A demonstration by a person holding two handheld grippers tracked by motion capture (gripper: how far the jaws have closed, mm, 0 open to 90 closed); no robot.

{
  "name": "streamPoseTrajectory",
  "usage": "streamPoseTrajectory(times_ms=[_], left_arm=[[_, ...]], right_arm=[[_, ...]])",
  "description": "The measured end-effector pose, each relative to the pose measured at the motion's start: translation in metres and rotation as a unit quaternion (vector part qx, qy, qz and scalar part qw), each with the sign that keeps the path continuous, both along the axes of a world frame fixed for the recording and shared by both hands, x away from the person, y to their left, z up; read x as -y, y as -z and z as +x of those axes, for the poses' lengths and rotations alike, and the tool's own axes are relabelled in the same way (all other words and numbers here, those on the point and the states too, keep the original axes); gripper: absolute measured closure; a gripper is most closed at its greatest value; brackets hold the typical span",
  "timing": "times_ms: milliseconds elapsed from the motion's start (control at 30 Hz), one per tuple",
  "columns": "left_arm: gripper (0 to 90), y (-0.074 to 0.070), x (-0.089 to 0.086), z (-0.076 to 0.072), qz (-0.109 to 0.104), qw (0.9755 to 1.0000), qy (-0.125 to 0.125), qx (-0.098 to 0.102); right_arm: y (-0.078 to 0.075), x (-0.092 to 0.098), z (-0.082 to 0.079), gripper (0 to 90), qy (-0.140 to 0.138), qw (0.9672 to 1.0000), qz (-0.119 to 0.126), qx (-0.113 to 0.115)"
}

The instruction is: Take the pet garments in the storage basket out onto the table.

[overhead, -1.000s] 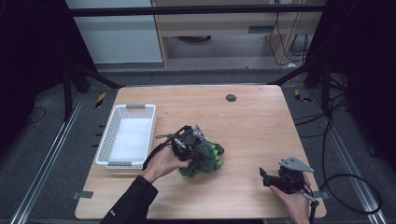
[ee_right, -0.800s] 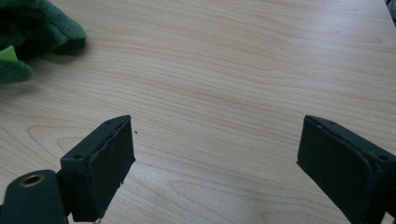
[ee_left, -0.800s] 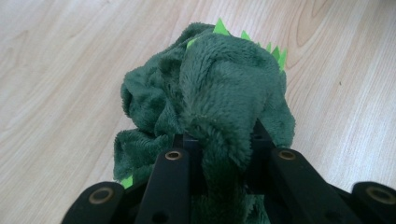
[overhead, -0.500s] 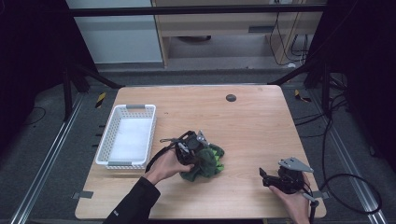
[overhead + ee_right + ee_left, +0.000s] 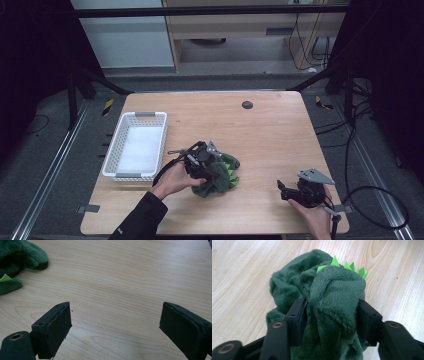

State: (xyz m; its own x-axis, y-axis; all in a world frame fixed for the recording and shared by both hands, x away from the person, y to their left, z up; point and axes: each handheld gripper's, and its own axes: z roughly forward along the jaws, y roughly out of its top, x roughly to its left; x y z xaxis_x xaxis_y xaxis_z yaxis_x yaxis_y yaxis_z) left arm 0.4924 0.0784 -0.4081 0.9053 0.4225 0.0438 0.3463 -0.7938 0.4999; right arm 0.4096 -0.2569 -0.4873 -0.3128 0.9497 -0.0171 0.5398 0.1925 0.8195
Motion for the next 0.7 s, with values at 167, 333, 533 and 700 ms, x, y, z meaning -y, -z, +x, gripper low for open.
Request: streamPoseTrajectory(times_ms=[167,333,533,700], left_arm=[[39.5,-0.005,-0.009,-0.003,-0.017,0.9998,-0.009,0.003],[34.3,-0.009,-0.018,-0.009,-0.041,0.9989,-0.019,0.015],[30.6,-0.016,-0.035,-0.015,-0.075,0.9959,-0.043,0.027],[29.9,-0.018,-0.05,-0.021,-0.105,0.9915,-0.068,0.036]], right_arm=[[0.0,0.0,0.0,10.2,0.001,1.0,0.0,0.0],[0.0,0.0,0.0,10.1,0.001,1.0,-0.001,0.0],[0.0,0.0,0.0,10.0,0.002,1.0,-0.002,0.0],[0.0,0.0,0.0,10.0,0.003,1.0,-0.002,0.001]])
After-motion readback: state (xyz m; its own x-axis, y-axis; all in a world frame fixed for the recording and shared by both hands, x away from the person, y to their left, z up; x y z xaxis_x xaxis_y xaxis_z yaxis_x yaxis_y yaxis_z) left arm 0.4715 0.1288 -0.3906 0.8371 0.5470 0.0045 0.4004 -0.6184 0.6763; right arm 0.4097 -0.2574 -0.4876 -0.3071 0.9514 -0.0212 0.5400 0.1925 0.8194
